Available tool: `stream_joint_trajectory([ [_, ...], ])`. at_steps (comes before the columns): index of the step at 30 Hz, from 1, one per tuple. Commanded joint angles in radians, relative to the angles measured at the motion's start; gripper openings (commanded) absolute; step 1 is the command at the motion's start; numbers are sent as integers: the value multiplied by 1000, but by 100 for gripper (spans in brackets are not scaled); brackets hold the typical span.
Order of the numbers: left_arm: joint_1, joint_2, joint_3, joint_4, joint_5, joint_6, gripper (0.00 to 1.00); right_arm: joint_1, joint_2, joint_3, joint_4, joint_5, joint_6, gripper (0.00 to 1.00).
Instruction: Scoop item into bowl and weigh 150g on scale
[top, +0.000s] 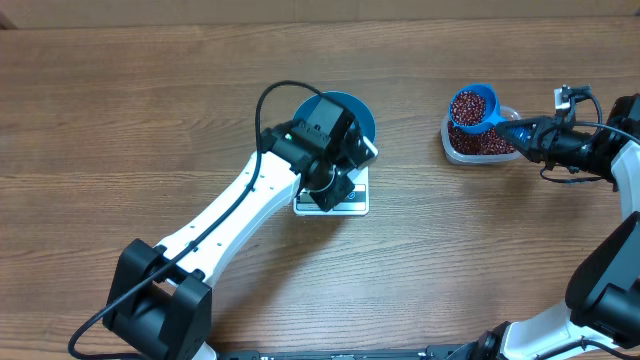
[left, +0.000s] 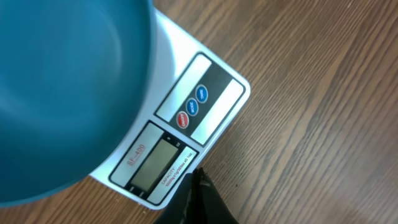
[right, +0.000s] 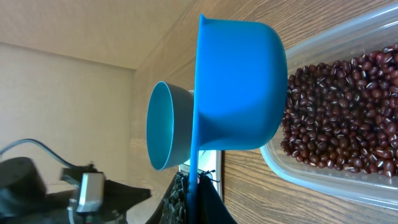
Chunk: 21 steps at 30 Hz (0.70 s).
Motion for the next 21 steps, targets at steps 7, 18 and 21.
stream_joint_trajectory([
  [7,-3,-24,-136,150,2,85,4,-5,4,-6,5,-19,-14,4],
  [18,-3,-8,-195,298,2,92,4,-5,4,-6,5,-19,-15,4],
  [21,-3,6,-195,321,2,91,4,-5,4,-6,5,-19,-15,4],
])
